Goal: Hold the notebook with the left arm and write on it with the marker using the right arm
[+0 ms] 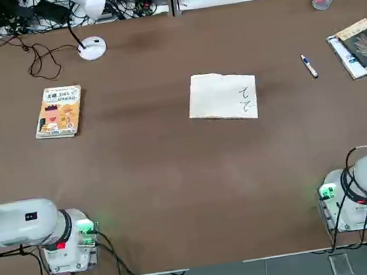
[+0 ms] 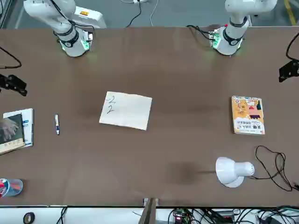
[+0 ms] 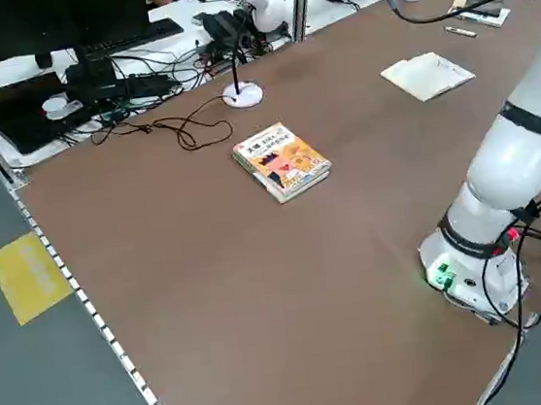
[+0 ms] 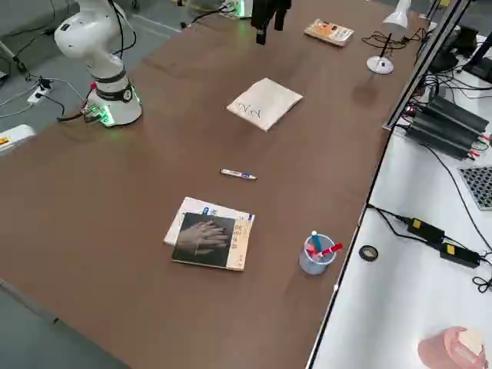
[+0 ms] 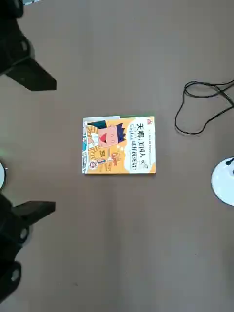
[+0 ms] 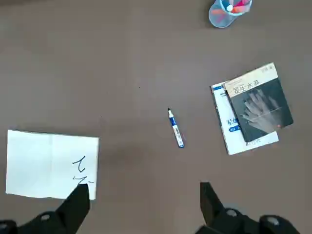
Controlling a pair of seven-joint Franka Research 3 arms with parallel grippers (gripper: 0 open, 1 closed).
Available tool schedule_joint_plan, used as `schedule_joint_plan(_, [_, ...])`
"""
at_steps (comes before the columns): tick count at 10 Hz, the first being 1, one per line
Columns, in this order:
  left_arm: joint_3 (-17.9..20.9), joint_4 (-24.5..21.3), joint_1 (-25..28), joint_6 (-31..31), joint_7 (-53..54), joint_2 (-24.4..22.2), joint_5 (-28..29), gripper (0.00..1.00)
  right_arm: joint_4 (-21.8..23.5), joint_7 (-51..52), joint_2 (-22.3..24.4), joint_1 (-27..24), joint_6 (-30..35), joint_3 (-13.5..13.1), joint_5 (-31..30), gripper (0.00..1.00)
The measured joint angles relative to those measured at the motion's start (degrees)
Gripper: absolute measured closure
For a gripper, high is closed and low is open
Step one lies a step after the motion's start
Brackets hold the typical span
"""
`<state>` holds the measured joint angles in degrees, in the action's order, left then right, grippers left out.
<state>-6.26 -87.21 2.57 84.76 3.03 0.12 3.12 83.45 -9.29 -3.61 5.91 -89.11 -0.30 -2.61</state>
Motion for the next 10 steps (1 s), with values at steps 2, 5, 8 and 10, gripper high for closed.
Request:
schedule_joint_plan(2, [0.0,0.0,0.0,0.0,0.0,0.0,0.0,0.00,0.0,0.0,0.0,0.0,0.0,0.2,-0.3,0.00])
schedule_joint_plan(5, [0.0,0.0,0.0,0.0,0.0,0.0,0.0,0.00,0.0,0.0,0.0,0.0,-0.2,0.3,-0.4,0.00])
schedule_joint_plan(8, [-1.3,0.2,-0.9,0.2,-0.3,0.0,-0.5,0.00,0.0,0.0,0.0,-0.1,-0.8,0.0,-0.4,0.00])
schedule_joint_plan(10, [-4.0,1.0,-3.0,0.7,-5.0,0.2,-0.8,0.00,0.0,0.0,0.0,-0.1,-1.0,-0.2,-0.4,0.00])
